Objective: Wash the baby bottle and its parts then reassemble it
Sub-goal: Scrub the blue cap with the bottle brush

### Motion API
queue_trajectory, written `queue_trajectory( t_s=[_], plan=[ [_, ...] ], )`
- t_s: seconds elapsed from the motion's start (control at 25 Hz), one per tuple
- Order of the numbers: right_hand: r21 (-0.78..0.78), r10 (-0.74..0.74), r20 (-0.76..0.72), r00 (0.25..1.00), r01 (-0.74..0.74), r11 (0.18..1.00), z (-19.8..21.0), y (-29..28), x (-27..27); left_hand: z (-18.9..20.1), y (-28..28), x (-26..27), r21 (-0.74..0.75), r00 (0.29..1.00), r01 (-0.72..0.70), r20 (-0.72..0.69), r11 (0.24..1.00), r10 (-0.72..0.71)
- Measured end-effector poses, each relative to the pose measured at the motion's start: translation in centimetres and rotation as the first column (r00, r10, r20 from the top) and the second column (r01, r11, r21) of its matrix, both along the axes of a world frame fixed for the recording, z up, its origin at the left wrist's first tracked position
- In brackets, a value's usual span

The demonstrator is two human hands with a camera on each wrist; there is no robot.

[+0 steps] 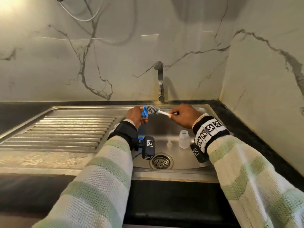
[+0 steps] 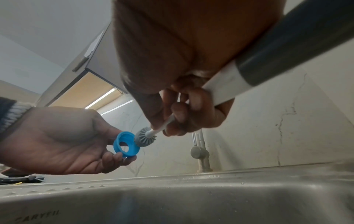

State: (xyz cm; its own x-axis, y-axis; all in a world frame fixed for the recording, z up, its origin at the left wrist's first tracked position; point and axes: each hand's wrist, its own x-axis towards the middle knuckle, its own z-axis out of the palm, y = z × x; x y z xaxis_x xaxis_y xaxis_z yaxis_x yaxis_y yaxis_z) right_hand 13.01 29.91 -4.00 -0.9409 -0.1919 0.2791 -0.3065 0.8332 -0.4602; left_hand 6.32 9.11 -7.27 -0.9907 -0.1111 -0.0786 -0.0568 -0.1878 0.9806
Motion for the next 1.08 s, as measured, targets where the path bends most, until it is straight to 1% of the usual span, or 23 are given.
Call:
queue_trajectory(
  t_s=[0.16,0.36,0.48,0.6,0.68,0.8,0.84,0.96,1.08],
  plan=[
    [-0.014,0.003,0.015,1.0,-0.003,1.0,-0.1,0.1,0.1,0.0,-0.1,0.1,-0.013,1.0,0.027,-0.016,1.0,-0.027],
    [0.039,-0.039,0.001,0.999,0.039,0.998,-0.7,0.2,-1.2,-1.0,0.3,-0.9,-0.094,0.996,0.084,-0.015,0.992,-0.086],
    [0.037,-0.051,0.004,0.999,0.05,0.998,-0.9,0.3,-1.3,-1.7,0.7,-1.5,-0.149,0.995,0.095,-0.008,0.984,-0.097],
    [-0.004,-0.02,-0.002,1.0,0.02,1.0,-0.7,-0.4,-1.0,-1.4,0.5,-1.7,-0.173,0.997,0.057,-0.034,0.983,-0.064],
    [-0.034,0.028,0.029,0.999,-0.027,0.999,-0.7,-0.8,-0.8,-1.2,0.1,-1.8,-0.212,0.998,0.031,-0.049,0.977,-0.043],
    [-0.015,0.041,0.095,0.995,-0.039,0.999,-0.5,-0.4,-0.4,-1.5,-0.1,-1.4,-0.3,0.993,0.061,-0.079,0.952,-0.088],
    [-0.002,0.026,0.101,0.995,-0.025,1.0,-0.4,-0.1,-0.3,-1.6,0.1,-1.2,-0.302,0.991,0.081,-0.081,0.95,-0.11],
    [0.038,-0.032,0.065,0.997,0.029,0.999,-0.1,0.3,-0.4,-1.6,0.8,-1.2,-0.234,0.991,0.106,-0.051,0.966,-0.121],
    [0.079,-0.043,0.017,0.999,0.042,0.996,-0.1,-0.4,-0.6,-1.6,0.7,-1.5,-0.106,0.995,0.098,-0.016,0.989,-0.1]
  ],
)
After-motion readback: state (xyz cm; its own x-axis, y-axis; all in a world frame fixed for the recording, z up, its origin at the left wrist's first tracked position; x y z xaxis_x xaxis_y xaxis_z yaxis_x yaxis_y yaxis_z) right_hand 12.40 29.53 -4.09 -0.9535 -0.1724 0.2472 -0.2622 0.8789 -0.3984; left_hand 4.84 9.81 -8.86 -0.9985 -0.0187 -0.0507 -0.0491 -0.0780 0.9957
